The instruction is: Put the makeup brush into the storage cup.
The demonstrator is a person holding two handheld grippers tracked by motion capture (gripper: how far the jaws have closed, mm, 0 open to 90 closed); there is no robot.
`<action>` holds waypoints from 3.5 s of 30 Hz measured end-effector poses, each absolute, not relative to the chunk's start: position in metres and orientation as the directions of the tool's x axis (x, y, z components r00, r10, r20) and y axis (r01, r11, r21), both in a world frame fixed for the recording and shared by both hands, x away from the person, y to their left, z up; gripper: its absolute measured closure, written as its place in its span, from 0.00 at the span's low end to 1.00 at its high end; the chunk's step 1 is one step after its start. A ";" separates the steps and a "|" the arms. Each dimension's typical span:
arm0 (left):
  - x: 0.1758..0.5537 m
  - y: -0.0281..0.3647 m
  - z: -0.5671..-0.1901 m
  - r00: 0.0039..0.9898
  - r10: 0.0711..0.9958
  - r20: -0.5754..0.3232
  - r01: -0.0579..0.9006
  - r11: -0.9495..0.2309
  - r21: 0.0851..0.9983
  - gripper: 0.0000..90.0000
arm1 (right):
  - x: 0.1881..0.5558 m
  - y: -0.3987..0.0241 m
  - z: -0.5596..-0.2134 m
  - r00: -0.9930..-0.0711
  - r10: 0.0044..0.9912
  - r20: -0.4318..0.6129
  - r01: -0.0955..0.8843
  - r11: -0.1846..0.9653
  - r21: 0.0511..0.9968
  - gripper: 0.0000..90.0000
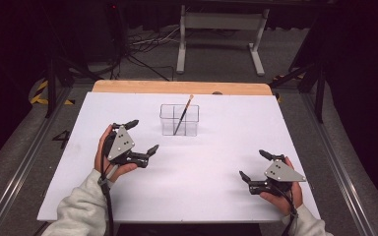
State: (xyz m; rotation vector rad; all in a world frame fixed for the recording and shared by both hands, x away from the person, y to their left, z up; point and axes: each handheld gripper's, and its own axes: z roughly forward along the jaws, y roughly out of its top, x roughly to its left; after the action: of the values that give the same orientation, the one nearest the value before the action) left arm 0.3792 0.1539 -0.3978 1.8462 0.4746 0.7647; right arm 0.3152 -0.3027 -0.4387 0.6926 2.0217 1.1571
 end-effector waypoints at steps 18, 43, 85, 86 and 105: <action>0.360 0.185 -0.410 0.710 0.648 0.276 0.012 -0.403 0.915 0.03 | 0.314 -0.302 -0.437 -0.616 0.723 -0.313 0.094 0.462 0.882 0.07; 0.341 0.226 -0.435 0.684 0.694 0.225 0.099 -0.394 0.914 0.04 | 0.307 -0.306 -0.436 -0.608 0.725 -0.322 0.087 0.464 0.881 0.07; 0.322 0.252 -0.448 0.664 0.738 0.117 0.157 -0.292 0.944 0.04 | 0.298 -0.312 -0.436 -0.598 0.736 -0.317 0.104 0.463 0.880 0.07; 0.322 0.253 -0.448 0.663 0.739 0.116 0.161 -0.293 0.943 0.04 | 0.298 -0.312 -0.436 -0.597 0.737 -0.317 0.106 0.465 0.879 0.07; 0.322 0.259 -0.446 0.661 0.744 0.092 0.155 -0.256 0.954 0.04 | 0.298 -0.316 -0.435 -0.573 0.754 -0.320 0.102 0.453 0.886 0.08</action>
State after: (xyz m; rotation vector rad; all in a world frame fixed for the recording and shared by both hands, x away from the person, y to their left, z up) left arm 0.3219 0.2589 -0.4464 1.7719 0.7241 0.6644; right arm 0.2979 -0.3163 -0.4353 0.7151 1.9728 1.1370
